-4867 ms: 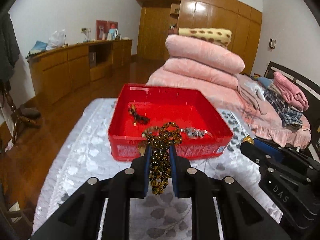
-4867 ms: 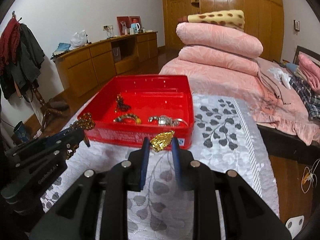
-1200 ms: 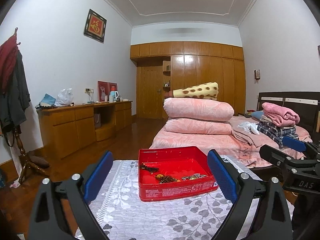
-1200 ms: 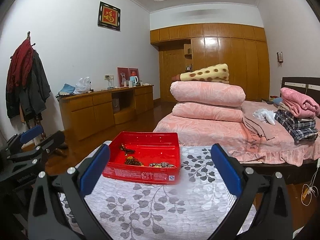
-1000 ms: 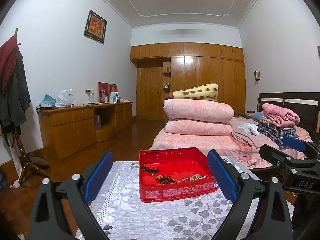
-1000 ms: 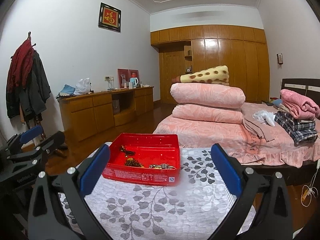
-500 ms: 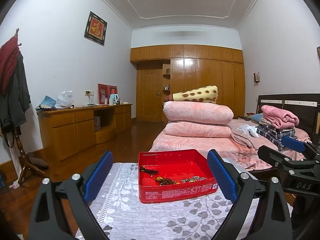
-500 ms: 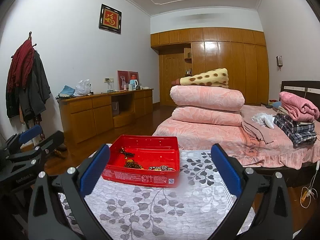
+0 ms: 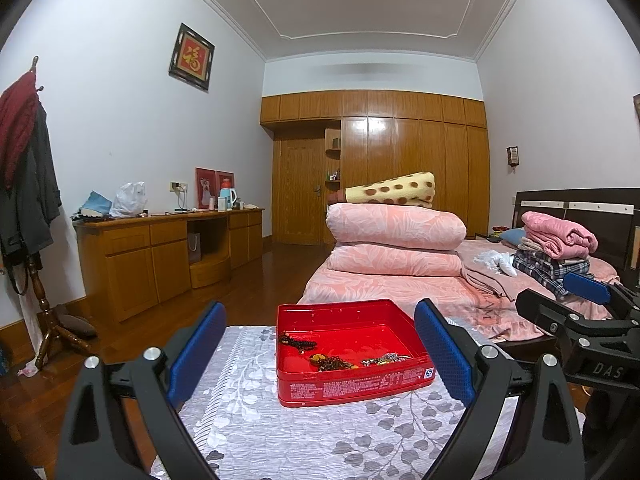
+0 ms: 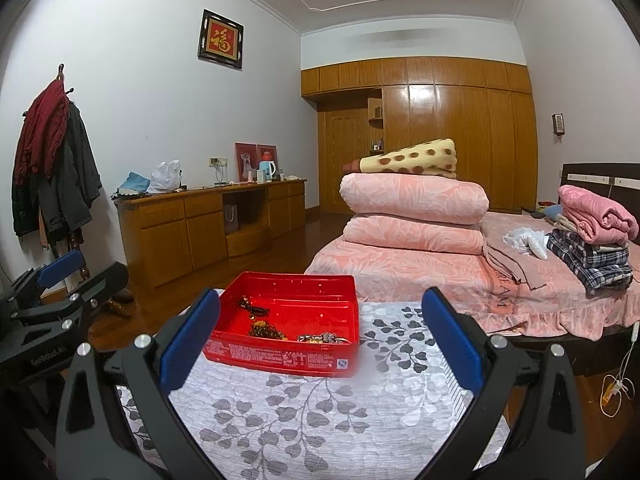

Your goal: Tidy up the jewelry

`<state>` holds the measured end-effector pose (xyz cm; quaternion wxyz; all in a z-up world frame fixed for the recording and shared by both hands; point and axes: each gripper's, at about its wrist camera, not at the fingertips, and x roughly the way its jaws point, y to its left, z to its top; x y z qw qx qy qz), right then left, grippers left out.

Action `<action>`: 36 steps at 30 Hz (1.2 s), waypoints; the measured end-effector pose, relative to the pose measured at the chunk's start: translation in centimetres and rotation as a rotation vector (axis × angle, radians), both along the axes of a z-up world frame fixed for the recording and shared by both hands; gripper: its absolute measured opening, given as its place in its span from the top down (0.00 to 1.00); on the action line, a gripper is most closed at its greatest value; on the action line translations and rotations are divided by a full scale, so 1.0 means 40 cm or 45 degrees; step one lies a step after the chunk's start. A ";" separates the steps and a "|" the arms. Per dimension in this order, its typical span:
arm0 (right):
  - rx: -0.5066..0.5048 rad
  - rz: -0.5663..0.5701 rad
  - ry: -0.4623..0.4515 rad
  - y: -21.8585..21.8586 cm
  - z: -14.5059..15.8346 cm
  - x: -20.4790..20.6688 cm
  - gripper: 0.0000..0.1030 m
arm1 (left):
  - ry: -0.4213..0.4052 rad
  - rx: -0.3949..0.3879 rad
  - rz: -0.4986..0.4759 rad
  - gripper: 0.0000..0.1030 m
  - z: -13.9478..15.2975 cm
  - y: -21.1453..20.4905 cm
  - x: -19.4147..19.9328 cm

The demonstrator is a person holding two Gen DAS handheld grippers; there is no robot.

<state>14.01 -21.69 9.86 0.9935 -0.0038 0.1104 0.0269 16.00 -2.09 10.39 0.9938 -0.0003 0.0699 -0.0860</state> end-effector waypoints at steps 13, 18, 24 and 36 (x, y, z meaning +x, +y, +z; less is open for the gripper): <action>-0.002 0.001 0.000 0.001 -0.001 -0.001 0.05 | 0.008 -0.001 0.006 0.09 0.002 0.003 0.004; -0.001 0.001 0.001 0.001 -0.002 -0.001 0.05 | 0.006 0.001 0.007 0.09 0.003 0.004 0.005; 0.000 0.001 -0.002 0.002 -0.002 -0.002 0.05 | 0.004 -0.002 0.007 0.09 0.002 0.005 0.003; -0.007 0.009 -0.005 0.010 0.004 0.000 0.05 | 0.002 0.006 0.011 0.09 0.000 0.001 0.005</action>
